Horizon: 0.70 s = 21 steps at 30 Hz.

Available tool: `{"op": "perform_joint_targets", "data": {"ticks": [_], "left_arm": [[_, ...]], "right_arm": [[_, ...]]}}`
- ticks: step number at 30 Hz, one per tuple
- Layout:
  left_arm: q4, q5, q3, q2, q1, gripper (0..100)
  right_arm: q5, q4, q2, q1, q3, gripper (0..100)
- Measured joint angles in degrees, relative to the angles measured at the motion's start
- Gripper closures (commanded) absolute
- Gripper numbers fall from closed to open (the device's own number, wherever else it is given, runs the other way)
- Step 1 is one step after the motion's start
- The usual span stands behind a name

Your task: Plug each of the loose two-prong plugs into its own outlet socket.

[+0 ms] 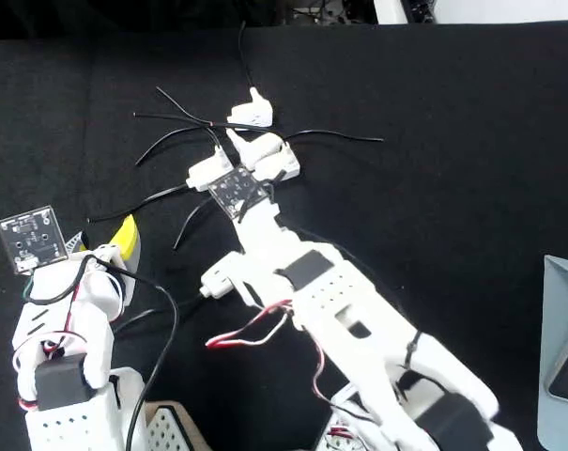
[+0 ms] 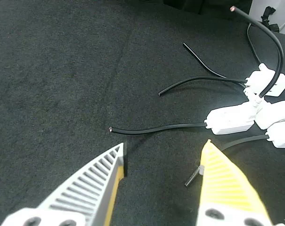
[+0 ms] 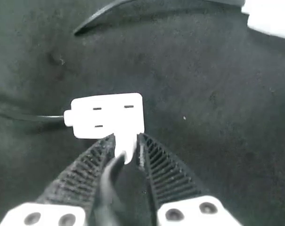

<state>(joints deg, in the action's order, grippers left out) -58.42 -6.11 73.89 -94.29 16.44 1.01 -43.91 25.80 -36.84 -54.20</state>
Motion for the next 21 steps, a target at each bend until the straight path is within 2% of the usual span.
{"op": "perform_joint_targets", "data": {"ticks": [14,21], "left_arm": [[0.00,0.00,0.00,0.00,0.18,74],[0.00,0.00,0.00,0.00,0.18,74]], "right_arm": [[0.00,0.09,-5.36,0.00,4.22,98.7],[0.00,3.60,-5.63,0.00,4.04,98.7]]}}
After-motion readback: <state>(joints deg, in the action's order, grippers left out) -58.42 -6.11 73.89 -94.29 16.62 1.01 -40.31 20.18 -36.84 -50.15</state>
